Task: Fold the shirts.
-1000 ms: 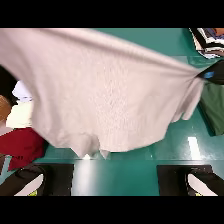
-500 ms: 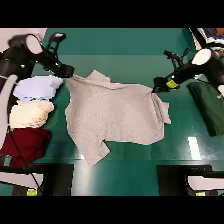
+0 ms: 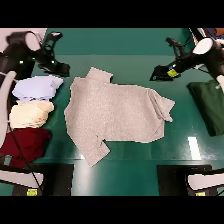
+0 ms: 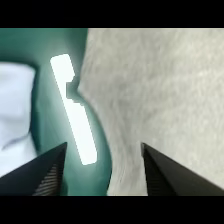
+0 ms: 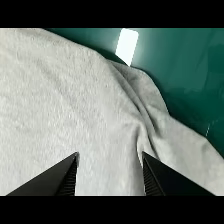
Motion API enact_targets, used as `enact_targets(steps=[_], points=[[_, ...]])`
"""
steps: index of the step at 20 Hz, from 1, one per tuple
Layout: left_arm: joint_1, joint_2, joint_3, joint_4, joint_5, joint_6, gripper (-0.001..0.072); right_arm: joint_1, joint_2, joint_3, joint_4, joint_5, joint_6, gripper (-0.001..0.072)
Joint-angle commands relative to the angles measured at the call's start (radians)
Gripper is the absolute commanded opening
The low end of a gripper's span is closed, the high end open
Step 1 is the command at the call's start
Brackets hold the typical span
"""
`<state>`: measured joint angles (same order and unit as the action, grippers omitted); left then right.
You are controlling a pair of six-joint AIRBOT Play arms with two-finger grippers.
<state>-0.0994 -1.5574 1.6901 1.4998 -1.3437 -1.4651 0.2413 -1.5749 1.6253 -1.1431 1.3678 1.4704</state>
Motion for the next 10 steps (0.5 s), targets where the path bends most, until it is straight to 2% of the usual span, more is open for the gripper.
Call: enact_targets(steps=[1,6,10], points=[[0.049,0.126,-0.112,0.011,-0.083,-0.003,0.0555,-0.065,0.128,-0.14,-0.001,0.027,-0.037,0.046],[0.065,0.382,-0.545,-0.08,-0.076,-0.012,0.0555,-0.155,0.35,-0.449,0.0,0.023,-0.058,0.045],[0.065,0.549,-0.893,-0.171,0.006,-0.056,0.0555,-0.225,0.481,-0.615,0.0,0.02,-0.058,0.045]])
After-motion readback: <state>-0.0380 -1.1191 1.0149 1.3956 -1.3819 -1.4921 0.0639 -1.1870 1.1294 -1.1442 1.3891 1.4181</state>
